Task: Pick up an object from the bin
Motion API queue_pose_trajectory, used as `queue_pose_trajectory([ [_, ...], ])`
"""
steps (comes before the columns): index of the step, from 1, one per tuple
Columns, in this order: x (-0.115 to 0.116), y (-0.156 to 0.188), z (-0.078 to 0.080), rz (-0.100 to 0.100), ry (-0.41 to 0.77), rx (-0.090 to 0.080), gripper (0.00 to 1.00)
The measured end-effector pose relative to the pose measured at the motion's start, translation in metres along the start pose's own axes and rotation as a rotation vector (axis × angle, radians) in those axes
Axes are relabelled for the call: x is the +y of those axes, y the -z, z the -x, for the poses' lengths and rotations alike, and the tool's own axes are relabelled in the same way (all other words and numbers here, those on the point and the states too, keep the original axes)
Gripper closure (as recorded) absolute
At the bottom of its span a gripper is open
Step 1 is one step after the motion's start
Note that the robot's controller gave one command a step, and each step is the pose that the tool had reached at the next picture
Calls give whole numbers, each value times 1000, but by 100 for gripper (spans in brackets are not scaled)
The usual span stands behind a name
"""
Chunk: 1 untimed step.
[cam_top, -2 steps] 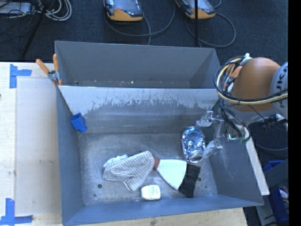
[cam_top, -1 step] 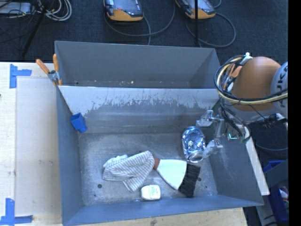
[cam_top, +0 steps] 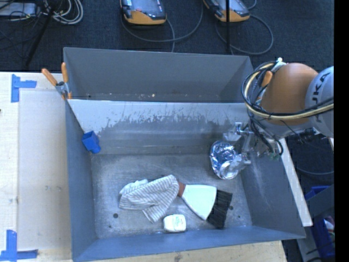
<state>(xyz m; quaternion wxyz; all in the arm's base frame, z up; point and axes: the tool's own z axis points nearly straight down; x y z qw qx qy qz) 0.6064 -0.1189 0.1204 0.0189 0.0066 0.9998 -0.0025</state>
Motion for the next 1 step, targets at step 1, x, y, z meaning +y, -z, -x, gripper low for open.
queue_pose_trajectory([
  [1, 0, 0, 0, 0, 1, 0, 100],
])
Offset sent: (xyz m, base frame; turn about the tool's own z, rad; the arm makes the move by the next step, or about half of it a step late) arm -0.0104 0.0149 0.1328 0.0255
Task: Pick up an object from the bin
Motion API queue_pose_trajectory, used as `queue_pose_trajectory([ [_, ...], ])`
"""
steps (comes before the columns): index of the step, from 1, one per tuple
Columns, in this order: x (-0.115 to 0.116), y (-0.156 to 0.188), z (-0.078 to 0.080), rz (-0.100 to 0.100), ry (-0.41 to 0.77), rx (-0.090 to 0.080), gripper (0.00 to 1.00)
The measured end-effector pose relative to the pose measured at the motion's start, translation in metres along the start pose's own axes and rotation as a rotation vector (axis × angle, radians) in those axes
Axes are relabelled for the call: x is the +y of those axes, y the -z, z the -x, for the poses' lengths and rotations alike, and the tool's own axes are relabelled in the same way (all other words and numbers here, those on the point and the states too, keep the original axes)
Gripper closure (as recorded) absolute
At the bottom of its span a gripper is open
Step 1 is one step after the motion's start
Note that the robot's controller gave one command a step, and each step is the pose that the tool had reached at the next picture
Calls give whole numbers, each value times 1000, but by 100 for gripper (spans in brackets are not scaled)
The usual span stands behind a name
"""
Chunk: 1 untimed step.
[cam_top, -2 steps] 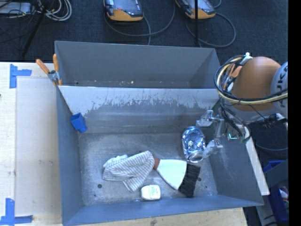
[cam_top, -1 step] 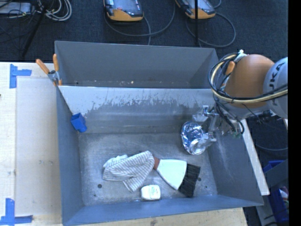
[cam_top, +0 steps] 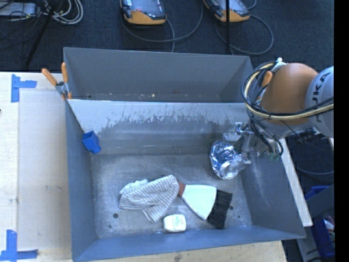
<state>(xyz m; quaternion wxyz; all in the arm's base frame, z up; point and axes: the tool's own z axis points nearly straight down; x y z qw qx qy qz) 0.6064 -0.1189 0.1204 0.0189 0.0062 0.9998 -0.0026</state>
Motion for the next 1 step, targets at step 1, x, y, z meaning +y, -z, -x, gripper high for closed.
queue_pose_trajectory([
  [1, 14, 134, -4, 5, -25, 34, 100],
])
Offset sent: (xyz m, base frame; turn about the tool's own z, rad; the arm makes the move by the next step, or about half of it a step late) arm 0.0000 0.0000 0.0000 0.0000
